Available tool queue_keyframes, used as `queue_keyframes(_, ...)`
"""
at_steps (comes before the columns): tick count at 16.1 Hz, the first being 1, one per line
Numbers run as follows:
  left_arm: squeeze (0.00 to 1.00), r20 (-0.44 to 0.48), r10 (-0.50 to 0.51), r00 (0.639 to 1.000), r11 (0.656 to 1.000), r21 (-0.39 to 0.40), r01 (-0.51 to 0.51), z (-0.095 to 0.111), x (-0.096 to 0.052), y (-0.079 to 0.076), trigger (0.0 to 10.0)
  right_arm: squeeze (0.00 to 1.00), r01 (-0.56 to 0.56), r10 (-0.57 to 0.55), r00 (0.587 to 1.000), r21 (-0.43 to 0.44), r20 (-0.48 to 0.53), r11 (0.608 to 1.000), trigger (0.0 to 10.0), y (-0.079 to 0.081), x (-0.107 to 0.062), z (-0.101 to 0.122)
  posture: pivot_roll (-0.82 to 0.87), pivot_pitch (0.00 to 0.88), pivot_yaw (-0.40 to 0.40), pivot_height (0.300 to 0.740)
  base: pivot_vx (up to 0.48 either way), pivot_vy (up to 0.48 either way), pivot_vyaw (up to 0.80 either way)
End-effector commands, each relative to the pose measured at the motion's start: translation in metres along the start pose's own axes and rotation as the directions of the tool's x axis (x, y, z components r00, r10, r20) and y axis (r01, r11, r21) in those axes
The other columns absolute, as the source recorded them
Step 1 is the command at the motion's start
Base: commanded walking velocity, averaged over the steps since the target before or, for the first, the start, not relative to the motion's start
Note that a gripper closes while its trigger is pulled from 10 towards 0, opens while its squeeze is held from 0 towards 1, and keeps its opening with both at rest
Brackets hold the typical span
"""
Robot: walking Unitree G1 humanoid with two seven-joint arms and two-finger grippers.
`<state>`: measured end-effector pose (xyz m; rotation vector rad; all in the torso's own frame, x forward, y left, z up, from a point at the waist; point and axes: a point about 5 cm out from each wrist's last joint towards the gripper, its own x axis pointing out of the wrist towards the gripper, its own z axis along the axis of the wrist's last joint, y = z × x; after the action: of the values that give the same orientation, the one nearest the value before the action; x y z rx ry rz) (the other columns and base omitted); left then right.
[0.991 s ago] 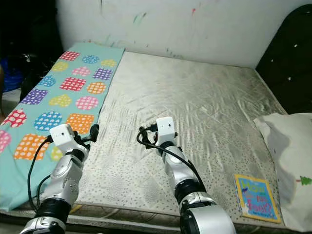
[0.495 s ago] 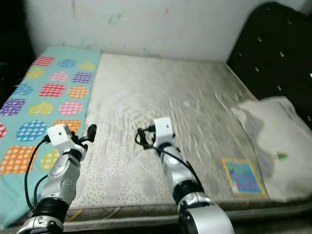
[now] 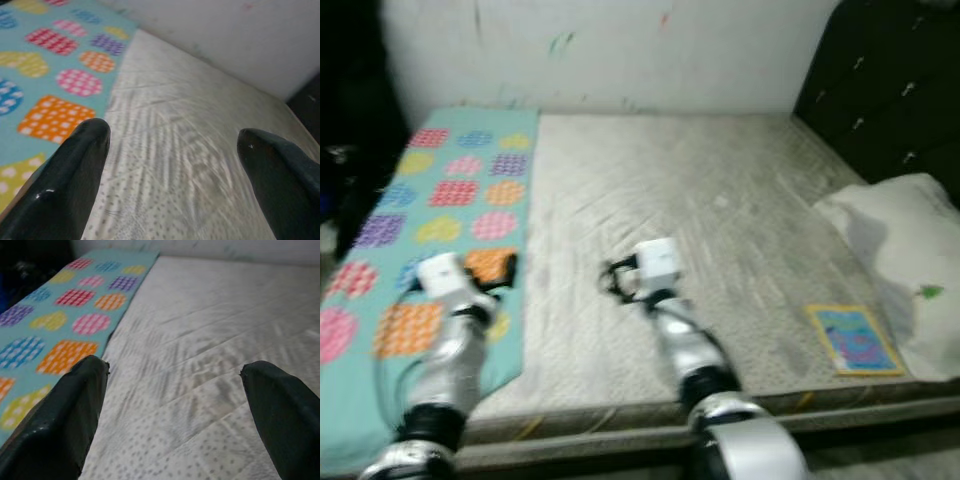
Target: Clean up the room
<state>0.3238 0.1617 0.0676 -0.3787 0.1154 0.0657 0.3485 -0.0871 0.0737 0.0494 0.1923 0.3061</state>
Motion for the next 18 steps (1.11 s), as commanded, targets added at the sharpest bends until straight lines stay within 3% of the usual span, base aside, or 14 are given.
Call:
queue_keyframes(1,0.0,0.05,-0.016,0.999,0.998,0.065,0.013,0.011,-0.003,0.002,10.0,0.0,0.002,-0.005,0.996,0.045,0.086,0.999,10.0,0.002,0.003,0.019,-0.12,0.0,-0.064,0.74,0.0,0.0,0.0)
queue_keyframes(4,0.0,0.114,-0.094,0.989,0.982,0.176,0.073,0.024,-0.019,0.003,10.0,0.0,-0.011,0.006,0.986,0.027,0.169,1.0,10.0,0.0,-0.004,0.031,-0.12,0.0,-0.062,0.74,0.0,0.0,0.0)
queue_keyframes(6,0.0,0.113,-0.11,0.988,0.971,0.222,0.083,0.027,-0.036,0.011,10.0,0.0,0.02,-0.017,0.986,-0.016,0.168,1.0,10.0,-0.01,-0.019,0.019,-0.12,0.0,-0.063,0.74,0.0,0.0,0.0)
queue_keyframes(7,0.0,0.118,-0.121,0.986,0.965,0.247,0.089,0.027,-0.044,0.012,10.0,0.0,0.015,-0.016,0.987,0.006,0.159,1.0,10.0,-0.014,-0.025,0.013,-0.12,0.0,-0.064,0.74,0.0,0.0,0.0)
queue_keyframes(9,0.0,0.13,-0.161,0.978,0.926,0.362,0.104,0.03,-0.066,0.009,10.0,0.0,0.048,-0.034,0.98,-0.068,0.195,0.997,10.0,-0.025,-0.04,0.015,-0.11,0.0,-0.083,0.74,0.0,0.0,0.0)
queue_keyframes(14,0.0,0.021,-0.252,0.967,0.864,0.456,0.215,0.027,-0.092,0.009,10.0,0.0,0.018,-0.007,0.985,-0.061,0.17,0.998,10.0,-0.026,-0.048,0.015,-0.1,0.0,-0.109,0.74,0.0,0.0,0.0)
queue_keyframes(18,0.0,0.053,-0.205,0.977,0.906,0.388,0.169,0.016,-0.089,-0.007,10.0,0.0,-0.029,0.04,0.985,-0.065,0.169,0.997,10.0,-0.011,-0.054,0.008,-0.11,0.0,-0.105,0.74,0.0,0.0,0.0)
